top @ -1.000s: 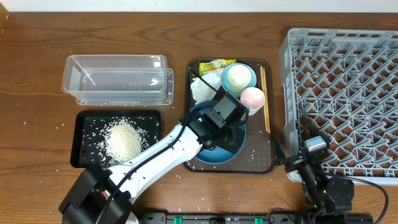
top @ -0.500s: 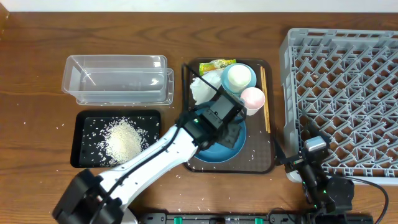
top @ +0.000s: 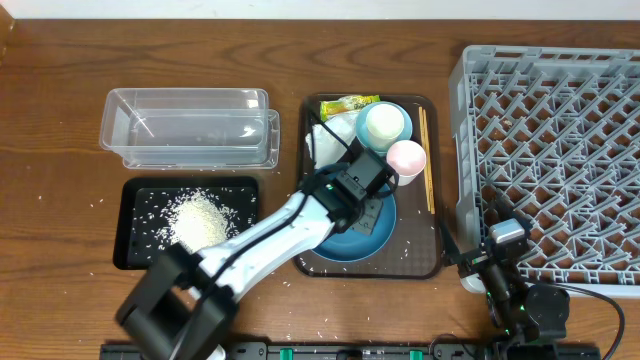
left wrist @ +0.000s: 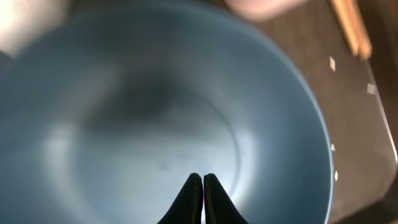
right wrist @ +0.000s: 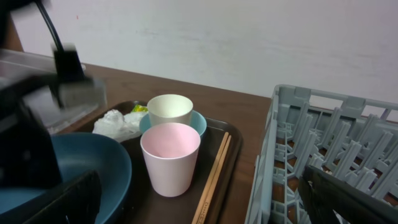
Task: Sort waste into correct bins and load items into the dishwasher rack
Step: 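Carry the blue plate back and lower it onto the brown tray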
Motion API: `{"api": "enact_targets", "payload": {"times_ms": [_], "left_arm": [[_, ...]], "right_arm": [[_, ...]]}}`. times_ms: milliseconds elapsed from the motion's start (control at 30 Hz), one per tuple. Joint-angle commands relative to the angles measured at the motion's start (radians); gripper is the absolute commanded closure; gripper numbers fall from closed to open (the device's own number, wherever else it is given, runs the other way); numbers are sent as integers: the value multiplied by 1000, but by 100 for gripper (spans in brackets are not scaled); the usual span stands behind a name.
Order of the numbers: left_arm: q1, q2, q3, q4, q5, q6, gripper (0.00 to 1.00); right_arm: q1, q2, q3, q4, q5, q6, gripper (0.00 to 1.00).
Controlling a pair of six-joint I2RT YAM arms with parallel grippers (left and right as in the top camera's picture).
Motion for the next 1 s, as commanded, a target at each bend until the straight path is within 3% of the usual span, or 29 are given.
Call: {"api": "enact_targets", "payload": {"times_ms": [0,433,967], "left_arm": [[0,36,-5,-22,196,-1,94],[-1,40,-5,-263,384,148,94],[-32,-28,-1,-282,473,189,94]], "right_arm": [[26,-5,-2,-5,3,2,1],[26,-5,-2,-5,2,2,1],[26,-5,-2,-5,3,2,1]]}}
